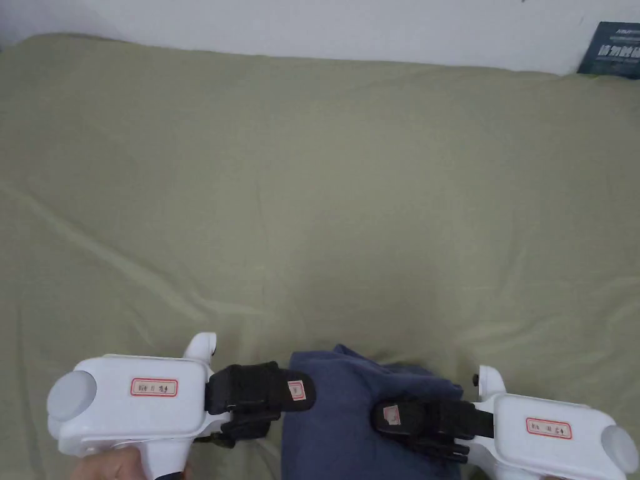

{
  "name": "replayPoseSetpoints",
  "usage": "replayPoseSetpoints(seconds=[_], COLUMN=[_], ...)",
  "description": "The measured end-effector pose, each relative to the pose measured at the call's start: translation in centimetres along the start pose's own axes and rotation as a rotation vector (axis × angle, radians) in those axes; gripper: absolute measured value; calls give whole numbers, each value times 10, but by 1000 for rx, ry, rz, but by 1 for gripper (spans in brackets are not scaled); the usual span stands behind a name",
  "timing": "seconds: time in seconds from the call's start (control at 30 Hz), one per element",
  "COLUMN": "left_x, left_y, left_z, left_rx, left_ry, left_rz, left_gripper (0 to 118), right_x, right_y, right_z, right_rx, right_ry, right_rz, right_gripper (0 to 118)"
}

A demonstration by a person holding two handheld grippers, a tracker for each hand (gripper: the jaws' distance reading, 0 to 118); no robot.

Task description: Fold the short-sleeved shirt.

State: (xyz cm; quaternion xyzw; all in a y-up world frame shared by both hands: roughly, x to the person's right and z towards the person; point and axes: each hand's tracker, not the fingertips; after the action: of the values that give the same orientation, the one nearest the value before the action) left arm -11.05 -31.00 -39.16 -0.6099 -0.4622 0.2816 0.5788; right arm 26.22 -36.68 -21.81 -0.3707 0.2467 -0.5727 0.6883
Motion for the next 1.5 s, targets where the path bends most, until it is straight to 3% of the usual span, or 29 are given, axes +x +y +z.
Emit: replayPoseSetpoints(seconds=[0.17, 0.2, 0.23, 0.27, 0.3, 0.37, 0.57, 0.7, 0.8, 1.0, 1.17, 1.23, 1.27, 1.33, 1.37, 1.5], left_x=[-6, -5, -6, -8, -11, -16, 0, 0, -13, -47, -62, -65, -65, -59, -57, -33], left_y=[3, 3, 4, 6, 6, 5, 6, 16, 36, 71, 109, 121, 123, 125, 124, 110], left_z=[-41, -44, -43, -40, -38, -34, -15, 57, 141, 294, 330, 327, 325, 321, 322, 334], left_rx=[-52, -40, -28, -6, -5, -26, -19, 33, 95, 191, 167, 141, 131, 128, 145, 287], left_ry=[-137, -90, -42, 39, 119, -28, 31, 106, 232, 422, 475, 493, 489, 586, 621, 698], left_rz=[-3, -33, -94, -103, -115, -47, -75, -114, -129, -70, -73, -86, -92, -135, -168, -208], left_gripper=[112, 101, 78, 38, 37, 37, 37, 37, 37, 37, 37, 38, 55, 107, 118, 118], right_x=[4, 9, 9, 8, 6, -1, -52, -107, -137, -161, -162, -160, -161, -163, -163, -172], right_y=[1, 2, 2, 2, 2, 1, -10, -26, -39, -45, -41, -39, -39, -39, -39, -35], right_z=[1, 2, 3, 3, 5, 6, 19, 39, 53, 71, 69, 64, 61, 57, 56, 59], right_rx=[-5, -5, -4, -3, 2, -3, 56, 150, 209, 286, 321, 325, 324, 313, 304, 284], right_ry=[32, 36, 40, 40, 27, -12, -119, -209, -241, -292, -330, -310, -313, -315, -306, -287], right_rz=[-15, -19, -22, -23, -16, 15, 143, 339, 424, 465, 445, 427, 428, 431, 437, 493], right_gripper=[5, 5, 5, 5, 5, 6, 6, 6, 6, 6, 6, 6, 6, 6, 6, 6])
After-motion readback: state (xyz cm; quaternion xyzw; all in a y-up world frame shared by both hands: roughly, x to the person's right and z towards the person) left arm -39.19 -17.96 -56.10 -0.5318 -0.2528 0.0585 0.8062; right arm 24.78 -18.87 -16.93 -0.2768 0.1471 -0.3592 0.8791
